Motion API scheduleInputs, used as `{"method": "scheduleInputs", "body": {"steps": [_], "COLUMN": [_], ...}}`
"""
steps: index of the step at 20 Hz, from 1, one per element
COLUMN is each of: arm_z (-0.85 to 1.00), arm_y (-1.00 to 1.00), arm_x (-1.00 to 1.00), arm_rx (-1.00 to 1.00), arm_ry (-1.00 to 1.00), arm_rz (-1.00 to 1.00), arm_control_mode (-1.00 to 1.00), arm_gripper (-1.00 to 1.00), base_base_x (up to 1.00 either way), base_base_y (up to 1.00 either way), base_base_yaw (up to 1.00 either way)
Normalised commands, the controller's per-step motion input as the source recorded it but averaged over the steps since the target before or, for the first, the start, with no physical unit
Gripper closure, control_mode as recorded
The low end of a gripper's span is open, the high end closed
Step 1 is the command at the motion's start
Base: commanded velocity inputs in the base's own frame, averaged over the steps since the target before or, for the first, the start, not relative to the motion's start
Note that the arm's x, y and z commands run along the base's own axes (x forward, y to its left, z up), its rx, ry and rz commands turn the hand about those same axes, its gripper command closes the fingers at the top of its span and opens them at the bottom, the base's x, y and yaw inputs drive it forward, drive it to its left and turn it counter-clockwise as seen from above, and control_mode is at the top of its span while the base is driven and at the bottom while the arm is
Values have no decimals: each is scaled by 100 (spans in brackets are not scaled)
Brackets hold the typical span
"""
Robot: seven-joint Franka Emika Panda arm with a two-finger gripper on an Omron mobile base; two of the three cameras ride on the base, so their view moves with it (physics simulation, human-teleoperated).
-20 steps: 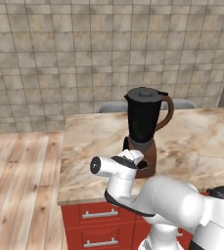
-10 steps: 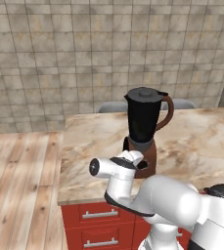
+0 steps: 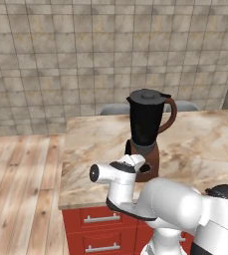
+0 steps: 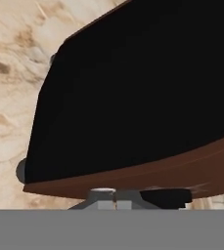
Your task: Grab the lime and lemon wedge from the fridge, place them in the blender, close the lid, and turn on the blender to create a marinade.
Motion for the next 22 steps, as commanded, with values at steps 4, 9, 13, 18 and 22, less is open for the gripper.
{"method": "scheduleInputs", "body": {"steps": [4, 9, 13, 18, 22], "arm_z": [-6, 0, -6, -26, -27], "arm_y": [6, 0, 0, 0, 0], "arm_x": [1, 7, 26, 37, 34], "arm_rx": [8, 1, 0, 0, 0], "arm_ry": [-1, 0, -2, -6, -6], "arm_rz": [2, 0, 0, 0, 2], "arm_control_mode": [-100, -100, -100, -100, -100], "arm_gripper": [100, 100, 100, 100, 100], "base_base_x": [0, 0, 0, 0, 0], "base_base_y": [0, 0, 0, 0, 0], "base_base_yaw": [0, 0, 0, 0, 0]}}
